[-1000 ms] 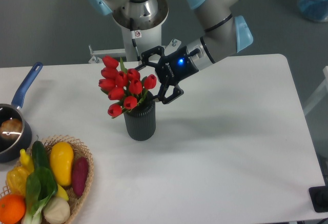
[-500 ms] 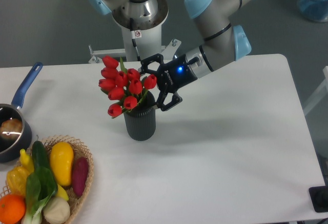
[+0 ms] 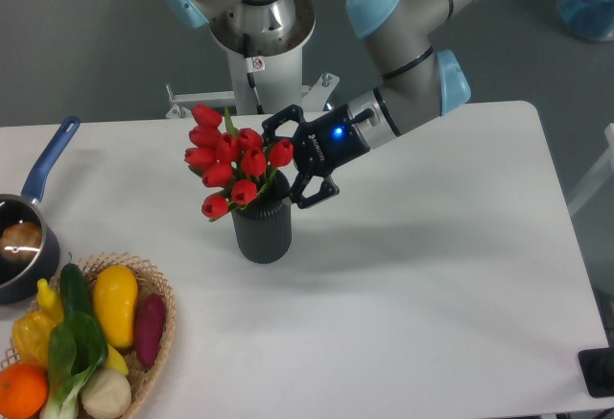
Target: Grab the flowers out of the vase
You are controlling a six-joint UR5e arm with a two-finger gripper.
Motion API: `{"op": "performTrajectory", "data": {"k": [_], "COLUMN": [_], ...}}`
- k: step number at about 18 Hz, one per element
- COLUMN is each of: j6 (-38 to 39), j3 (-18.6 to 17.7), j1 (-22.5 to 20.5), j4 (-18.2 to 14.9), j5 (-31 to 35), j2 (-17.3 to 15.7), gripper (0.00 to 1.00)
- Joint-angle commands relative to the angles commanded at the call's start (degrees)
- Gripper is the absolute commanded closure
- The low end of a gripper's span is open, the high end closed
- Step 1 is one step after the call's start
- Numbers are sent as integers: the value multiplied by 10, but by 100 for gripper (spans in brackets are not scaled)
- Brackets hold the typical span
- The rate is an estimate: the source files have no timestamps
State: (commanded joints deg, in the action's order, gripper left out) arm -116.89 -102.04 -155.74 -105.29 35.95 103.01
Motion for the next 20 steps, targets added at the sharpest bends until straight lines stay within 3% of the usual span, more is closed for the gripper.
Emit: {"op": "performTrajectory", "data": {"k": [3, 10, 20], "j6": [0, 2, 4], "j3": [0, -1, 0], "j1": [-2, -5, -10], "j4": [0, -4, -9], "j5": [4, 7, 1], "j2": [0, 0, -5], "gripper": [66, 90, 93]}}
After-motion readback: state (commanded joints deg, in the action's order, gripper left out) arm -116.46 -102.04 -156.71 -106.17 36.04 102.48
